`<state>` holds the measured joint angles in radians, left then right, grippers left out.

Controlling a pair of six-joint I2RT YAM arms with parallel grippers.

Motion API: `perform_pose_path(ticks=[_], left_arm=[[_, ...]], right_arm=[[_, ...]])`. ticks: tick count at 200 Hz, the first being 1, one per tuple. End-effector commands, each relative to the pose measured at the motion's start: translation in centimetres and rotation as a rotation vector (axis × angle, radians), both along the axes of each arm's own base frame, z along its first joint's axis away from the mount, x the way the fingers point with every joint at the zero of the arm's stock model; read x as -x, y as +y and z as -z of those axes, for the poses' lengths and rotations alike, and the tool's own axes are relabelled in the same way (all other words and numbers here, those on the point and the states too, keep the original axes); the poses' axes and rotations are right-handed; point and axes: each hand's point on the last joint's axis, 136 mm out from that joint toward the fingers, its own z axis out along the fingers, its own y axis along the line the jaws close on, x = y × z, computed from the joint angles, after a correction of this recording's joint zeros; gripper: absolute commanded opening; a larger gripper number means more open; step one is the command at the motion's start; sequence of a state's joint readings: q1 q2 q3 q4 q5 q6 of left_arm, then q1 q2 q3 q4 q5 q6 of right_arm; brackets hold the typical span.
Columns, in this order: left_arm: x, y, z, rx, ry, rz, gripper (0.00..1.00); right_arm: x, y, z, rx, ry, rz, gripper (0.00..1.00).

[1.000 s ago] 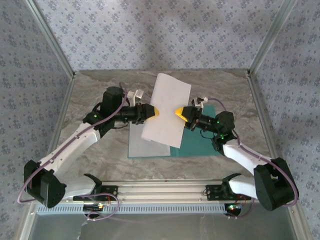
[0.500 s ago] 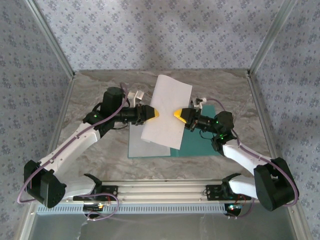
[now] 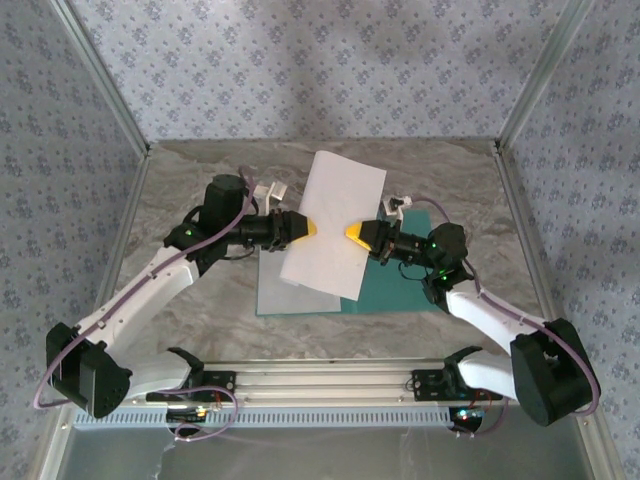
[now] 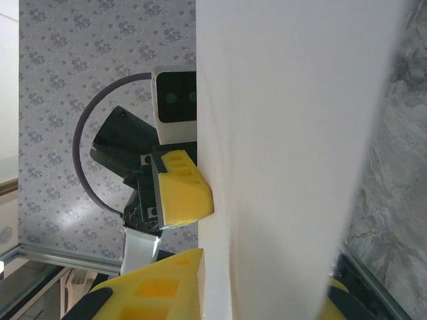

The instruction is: Put the files into the folder

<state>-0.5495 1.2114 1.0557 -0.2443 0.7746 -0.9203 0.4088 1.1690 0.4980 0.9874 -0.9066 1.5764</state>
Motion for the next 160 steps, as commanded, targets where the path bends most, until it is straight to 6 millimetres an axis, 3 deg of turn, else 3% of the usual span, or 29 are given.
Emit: perform_pose_path(ticks=[1, 34, 88, 122, 160], left_arm=[[0.5, 0.3, -2.9, 0.035, -0.073, 0.021, 0.34], [0.5, 0.3, -3.0, 0.038, -0.076, 0.022, 0.36], [0.7, 0.6, -2.9, 0.026, -0.084, 0.018, 0.62], [0.0, 1.9, -1.4, -0.087, -0.107, -0.051, 0.73], [-0.8, 2.5, 1.2, -0.170, -0.084, -0.092, 0.75]], right_arm=[[0.9, 0.2, -0.9, 0.004, -0.056, -0.027, 0.18], [1.2, 0.3, -0.9, 0.012, -0.067, -0.028, 0.14], [1.7, 0.0, -1.3, 0.043, -0.112, -0.015, 0.00], [1.9, -0.8, 0.3, 0.217, -0.107, 0.009, 0.00], [3.0, -3.4, 1.8, 0.496, -0.078, 0.046, 0.00]])
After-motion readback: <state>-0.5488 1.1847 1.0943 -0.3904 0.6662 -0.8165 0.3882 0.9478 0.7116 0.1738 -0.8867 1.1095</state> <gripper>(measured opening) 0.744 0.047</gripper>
